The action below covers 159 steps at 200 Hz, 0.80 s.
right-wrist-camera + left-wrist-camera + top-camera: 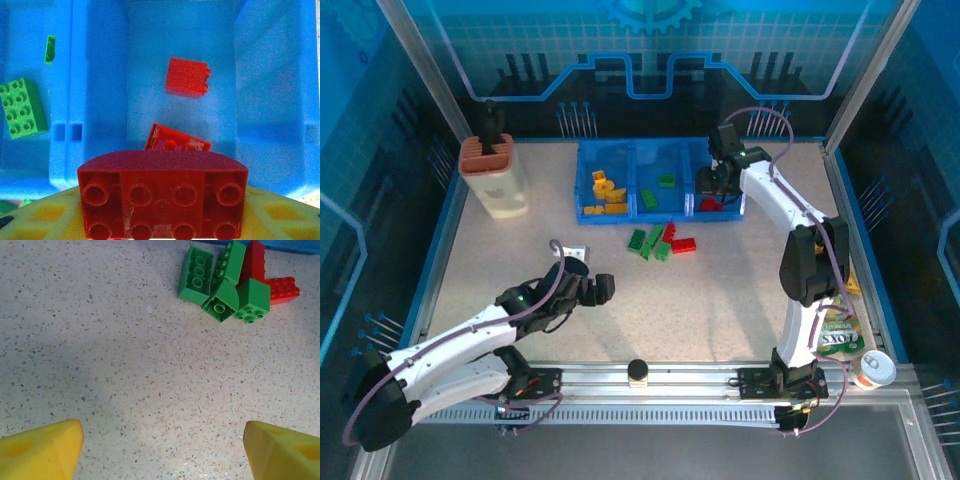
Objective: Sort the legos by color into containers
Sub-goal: Place the lego in the container.
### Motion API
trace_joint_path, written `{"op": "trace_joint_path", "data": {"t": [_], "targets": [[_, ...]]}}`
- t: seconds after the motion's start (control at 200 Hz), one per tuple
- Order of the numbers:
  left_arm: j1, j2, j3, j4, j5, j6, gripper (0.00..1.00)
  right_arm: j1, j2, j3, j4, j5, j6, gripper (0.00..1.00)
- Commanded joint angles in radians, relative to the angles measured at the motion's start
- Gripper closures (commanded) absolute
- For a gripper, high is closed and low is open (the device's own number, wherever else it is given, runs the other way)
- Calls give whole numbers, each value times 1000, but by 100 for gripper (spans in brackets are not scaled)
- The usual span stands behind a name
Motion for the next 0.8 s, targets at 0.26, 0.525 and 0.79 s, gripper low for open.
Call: {"op": "trace_joint_path", "data": {"t": [0.26,0.525,0.79], "targets": [[-7,-25,-11,12,5,-15,16,-36,145,196,-106,-50,-4,35],[-9,-30,-10,17,5,-10,16,-34,39,112,-11,-89,19,19],[-8,-27,-9,28,7,-4,17,-11,-177,-144,131,-116,5,20]]}}
